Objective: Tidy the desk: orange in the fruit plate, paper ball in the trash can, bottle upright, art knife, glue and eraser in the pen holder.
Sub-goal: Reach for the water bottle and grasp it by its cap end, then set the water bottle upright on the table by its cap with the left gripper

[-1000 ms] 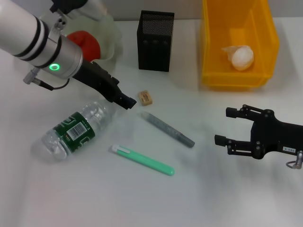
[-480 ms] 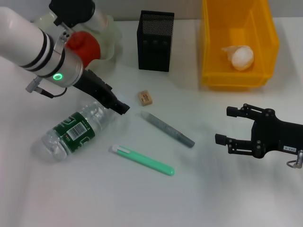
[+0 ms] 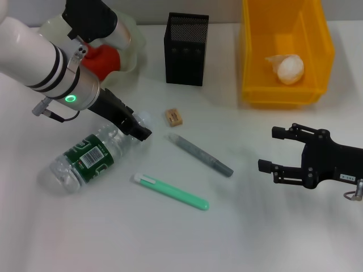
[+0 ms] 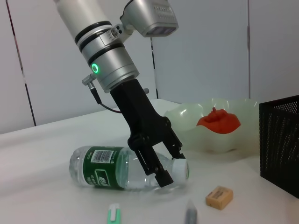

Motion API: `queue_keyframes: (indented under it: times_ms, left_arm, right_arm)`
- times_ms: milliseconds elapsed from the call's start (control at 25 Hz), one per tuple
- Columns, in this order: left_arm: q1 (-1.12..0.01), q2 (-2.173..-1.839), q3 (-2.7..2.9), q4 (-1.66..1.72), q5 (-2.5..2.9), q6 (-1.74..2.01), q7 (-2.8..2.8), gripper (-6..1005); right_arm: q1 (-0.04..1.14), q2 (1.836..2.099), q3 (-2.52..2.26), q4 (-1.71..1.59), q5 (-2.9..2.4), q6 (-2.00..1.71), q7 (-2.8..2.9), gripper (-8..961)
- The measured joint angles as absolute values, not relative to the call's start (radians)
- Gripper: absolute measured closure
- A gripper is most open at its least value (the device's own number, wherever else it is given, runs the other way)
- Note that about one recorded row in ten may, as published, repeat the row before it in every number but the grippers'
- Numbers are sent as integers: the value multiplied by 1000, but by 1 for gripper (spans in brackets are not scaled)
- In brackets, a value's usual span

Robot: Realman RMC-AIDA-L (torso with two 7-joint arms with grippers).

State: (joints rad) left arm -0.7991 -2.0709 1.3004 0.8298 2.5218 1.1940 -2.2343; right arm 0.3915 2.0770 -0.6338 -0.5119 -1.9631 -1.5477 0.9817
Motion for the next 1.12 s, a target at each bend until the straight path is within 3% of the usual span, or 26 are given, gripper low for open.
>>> queue_keyframes:
  times_ms: [240,400,640,1120]
  left_arm:
    - [-800,-2071,1301,830,2522,1190,-2229,205]
    - [-797,-2071,1311,837,2523,1187,-2217,435]
    - [-767,-2069,1301,903,2485,1207,-2192,551]
    - [-612,-2063,1048,1078,2149,1399,-1867,552]
  right_arm:
    - [391,2077,-633,-512,-1963,-1552,982,121]
    - [391,2077,-633,-512,-1963,-1552,982,121]
    - [392,2077,-633,-511,-1963,-1549,981,121]
    - [399,2076,-642,-511,-1965,-1556,980,121]
